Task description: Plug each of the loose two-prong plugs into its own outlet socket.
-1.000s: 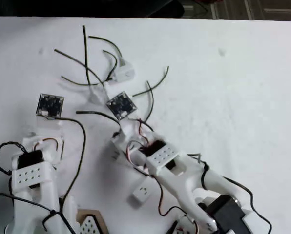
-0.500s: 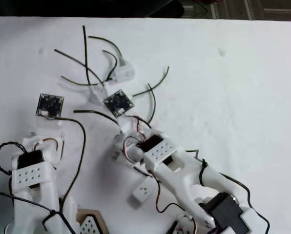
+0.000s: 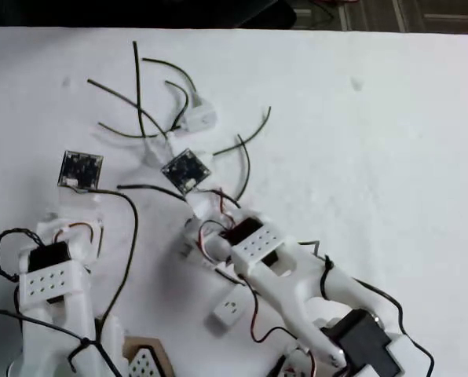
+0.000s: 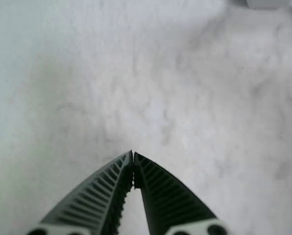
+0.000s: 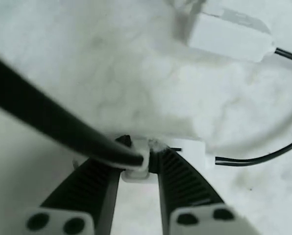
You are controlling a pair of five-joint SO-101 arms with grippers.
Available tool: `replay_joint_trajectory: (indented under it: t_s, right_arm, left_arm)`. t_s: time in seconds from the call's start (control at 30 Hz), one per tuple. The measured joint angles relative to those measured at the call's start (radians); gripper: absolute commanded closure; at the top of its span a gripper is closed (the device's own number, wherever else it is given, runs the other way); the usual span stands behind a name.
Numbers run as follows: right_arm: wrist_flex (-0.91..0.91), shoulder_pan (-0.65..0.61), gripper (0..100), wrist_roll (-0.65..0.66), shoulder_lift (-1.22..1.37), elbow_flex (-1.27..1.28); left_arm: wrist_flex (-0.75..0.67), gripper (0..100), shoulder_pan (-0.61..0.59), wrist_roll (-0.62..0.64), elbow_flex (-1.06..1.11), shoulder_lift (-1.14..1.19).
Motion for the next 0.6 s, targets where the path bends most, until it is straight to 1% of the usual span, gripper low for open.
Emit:
replay_joint_trajectory:
  t_s: [0.3, 0.37, 0.47, 0.53, 0.6]
  right_arm:
    - [0.0, 0.0, 97.1, 0.051, 0.0, 0.0]
    - [0.0, 0.0, 91.6, 0.069, -0.005, 0.0]
    - [0.005, 0.0, 80.3, 0.072, -0.066, 0.012]
    - [0.061, 0.0, 74.4, 0.075, -0.137, 0.02]
    - [0.127, 0.003, 71.9, 0.051, -0.23, 0.021]
  left_arm:
    - [0.0, 98, 0.0, 0.0, 0.0, 0.0]
    - [0.0, 98, 0.0, 0.0, 0.0, 0.0]
    - [0.0, 98, 0.0, 0.0, 0.0, 0.0]
    - [0.0, 98, 0.0, 0.0, 0.0, 0.0]
    - [0.0, 98, 0.0, 0.0, 0.0, 0.0]
